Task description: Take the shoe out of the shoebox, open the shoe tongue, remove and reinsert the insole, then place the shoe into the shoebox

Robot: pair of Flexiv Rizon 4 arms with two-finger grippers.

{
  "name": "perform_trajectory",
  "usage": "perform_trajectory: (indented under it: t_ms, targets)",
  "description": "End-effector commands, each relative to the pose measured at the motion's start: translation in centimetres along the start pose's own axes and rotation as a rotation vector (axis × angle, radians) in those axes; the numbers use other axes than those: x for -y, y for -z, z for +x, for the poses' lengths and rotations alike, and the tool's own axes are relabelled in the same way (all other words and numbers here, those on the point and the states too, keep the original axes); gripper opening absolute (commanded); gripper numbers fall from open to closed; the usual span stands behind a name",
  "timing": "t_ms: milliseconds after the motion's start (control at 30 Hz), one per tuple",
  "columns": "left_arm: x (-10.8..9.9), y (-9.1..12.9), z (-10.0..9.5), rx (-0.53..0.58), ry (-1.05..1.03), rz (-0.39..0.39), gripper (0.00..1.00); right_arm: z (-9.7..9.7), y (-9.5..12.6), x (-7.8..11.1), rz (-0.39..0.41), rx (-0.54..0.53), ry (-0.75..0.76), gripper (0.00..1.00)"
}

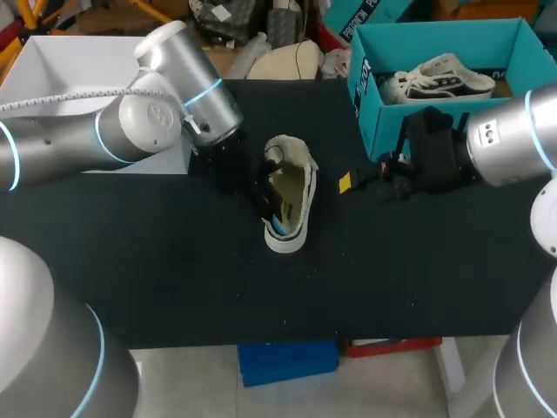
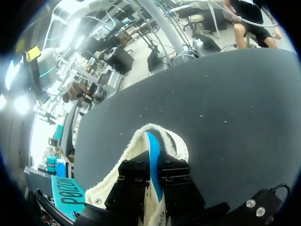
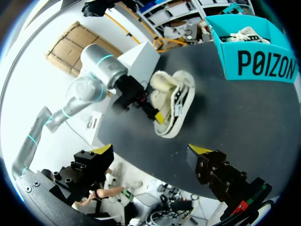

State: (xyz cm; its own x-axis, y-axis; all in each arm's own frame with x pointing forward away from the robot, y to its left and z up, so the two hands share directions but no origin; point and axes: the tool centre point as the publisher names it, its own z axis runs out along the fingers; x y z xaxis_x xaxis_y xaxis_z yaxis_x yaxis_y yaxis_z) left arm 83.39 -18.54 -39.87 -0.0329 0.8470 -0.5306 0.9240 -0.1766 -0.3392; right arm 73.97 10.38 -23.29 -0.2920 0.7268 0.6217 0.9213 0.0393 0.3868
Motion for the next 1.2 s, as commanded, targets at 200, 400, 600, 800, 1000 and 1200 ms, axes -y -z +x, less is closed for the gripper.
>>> perform_trajectory:
  t_ms: [200, 400, 600, 800, 1000, 1200]
  targets:
    - [0.1, -0.5, -0.3, -0.119, 0.001, -0.046, 0.91, 0.1, 0.0, 0.0, 0.001, 0.003, -0.001, 1.0]
    - [1.3, 2.3, -2.0, -0.054, 0.002, -0.052, 1.0, 0.1, 0.0, 0.0, 0.001, 0.003, -0.001, 1.0]
    - [2.3, 4.4, -3.8, -0.019, -0.014, -0.052, 1.0, 0.1, 0.0, 0.0, 0.001, 0.003, -0.001, 1.0]
    - [1.7, 5.1, -3.8, -0.267, -0.021, -0.195, 0.34, 0.1, 0.0, 0.0, 0.001, 0.003, -0.001, 1.0]
    - [1.4, 4.5, -2.5, -0.416, -0.007, -0.3, 0.0, 0.1, 0.0, 0.0, 0.001, 0.003, -0.001, 1.0]
    - [1.2, 3.1, -0.8, -0.477, 0.027, -0.34, 0.0, 0.1, 0.0, 0.0, 0.001, 0.003, -0.001, 1.0]
